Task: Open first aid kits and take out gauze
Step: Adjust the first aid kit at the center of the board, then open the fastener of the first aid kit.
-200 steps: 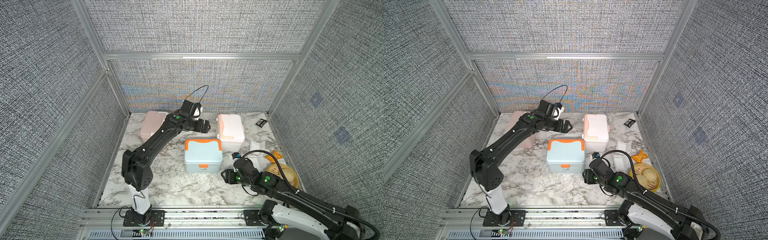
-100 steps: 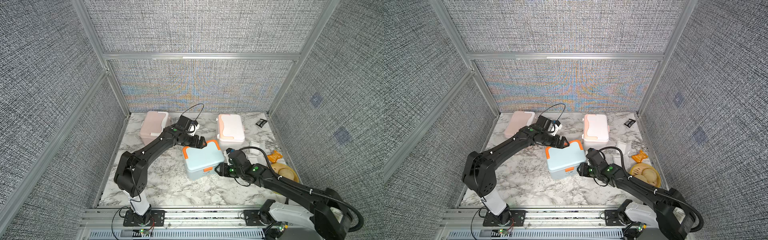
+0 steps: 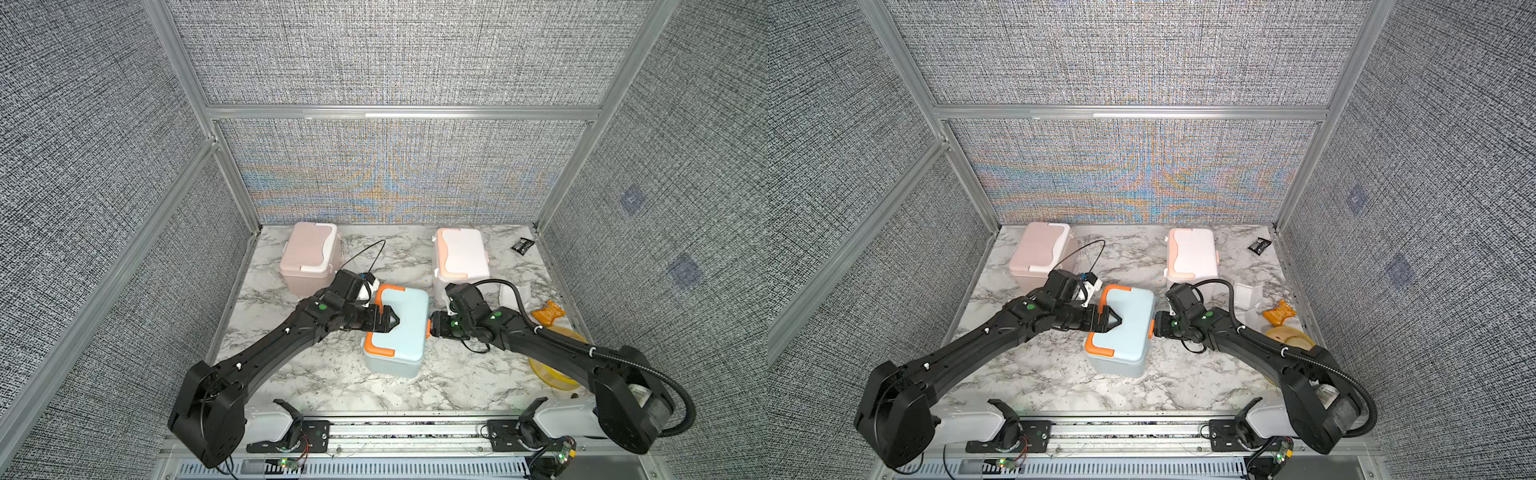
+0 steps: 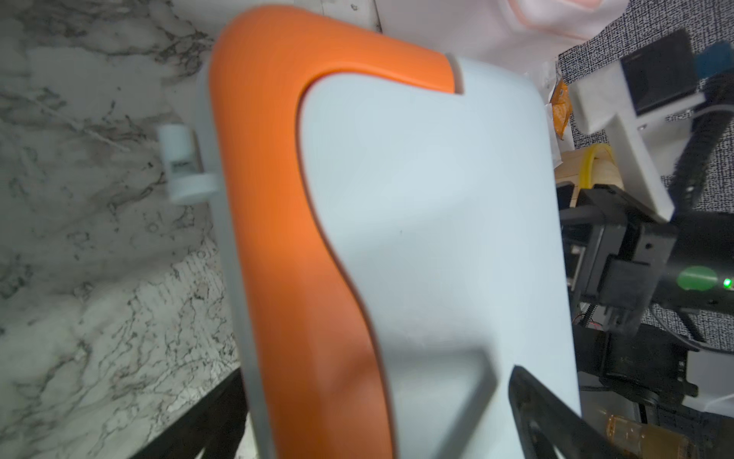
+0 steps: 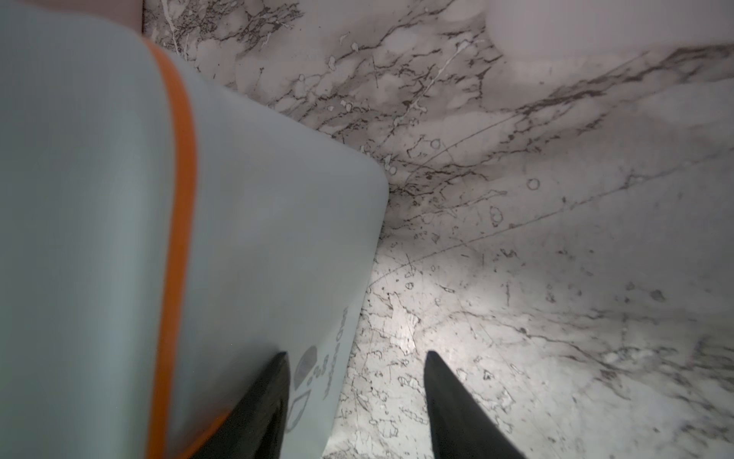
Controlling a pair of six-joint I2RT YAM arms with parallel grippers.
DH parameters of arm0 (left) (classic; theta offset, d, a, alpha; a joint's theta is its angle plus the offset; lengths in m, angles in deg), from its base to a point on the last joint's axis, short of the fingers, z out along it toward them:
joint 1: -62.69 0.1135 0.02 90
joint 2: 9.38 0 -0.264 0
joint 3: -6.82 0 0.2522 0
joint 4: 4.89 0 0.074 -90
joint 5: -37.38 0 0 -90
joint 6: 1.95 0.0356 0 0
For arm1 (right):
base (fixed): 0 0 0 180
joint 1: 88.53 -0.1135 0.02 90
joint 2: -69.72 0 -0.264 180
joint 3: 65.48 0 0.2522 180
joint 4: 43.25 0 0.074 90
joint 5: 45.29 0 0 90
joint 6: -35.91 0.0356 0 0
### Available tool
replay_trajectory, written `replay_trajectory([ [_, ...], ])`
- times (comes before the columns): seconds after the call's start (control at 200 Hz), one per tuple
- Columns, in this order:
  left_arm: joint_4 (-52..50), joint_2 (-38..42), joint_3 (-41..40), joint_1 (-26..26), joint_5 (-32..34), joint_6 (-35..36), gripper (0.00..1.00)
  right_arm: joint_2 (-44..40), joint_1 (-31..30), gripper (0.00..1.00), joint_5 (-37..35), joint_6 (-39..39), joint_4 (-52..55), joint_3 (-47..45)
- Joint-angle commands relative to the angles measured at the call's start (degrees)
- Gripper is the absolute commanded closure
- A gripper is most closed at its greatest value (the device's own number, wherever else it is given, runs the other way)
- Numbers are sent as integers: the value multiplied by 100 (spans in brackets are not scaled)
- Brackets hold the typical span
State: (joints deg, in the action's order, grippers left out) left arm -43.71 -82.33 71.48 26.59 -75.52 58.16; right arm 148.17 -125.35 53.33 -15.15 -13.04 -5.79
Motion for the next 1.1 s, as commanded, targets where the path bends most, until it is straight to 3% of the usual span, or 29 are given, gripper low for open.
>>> replay_trajectory([
  [0.0, 234, 325, -88, -20, 32, -135, 1, 32, -17, 43, 233, -107, -143, 84],
  [0.175, -282, 843, 99, -20, 619, -5, 1, -559, 57, 41, -171, -38, 318, -103],
  [0.345, -595, 1054, 495, -102, 665, 1, 0, -1284, 77, 37, 115, 122, 163, -439],
  [0.395, -612, 1043, 615, -166, 597, -8, 0, -1468, 120, 36, 335, 247, -92, -664],
  [0.52, -641, 868, 872, -305, 594, 69, 0, -1924, 228, 18, 817, 826, -1388, -1507],
  [0.68, -1061, 502, 1076, -394, 1134, 304, 0, -2232, 296, 11, 1127, 1255, -2613, -2197],
  [0.831, -1460, 309, 1094, -399, 1792, 450, 1, -2079, 340, 6, 1484, 1648, -3897, -2616],
  [1.096, -1187, -138, 900, -407, 1315, 443, 0, -892, 364, 10, 2161, 2312, -5578, -2638],
])
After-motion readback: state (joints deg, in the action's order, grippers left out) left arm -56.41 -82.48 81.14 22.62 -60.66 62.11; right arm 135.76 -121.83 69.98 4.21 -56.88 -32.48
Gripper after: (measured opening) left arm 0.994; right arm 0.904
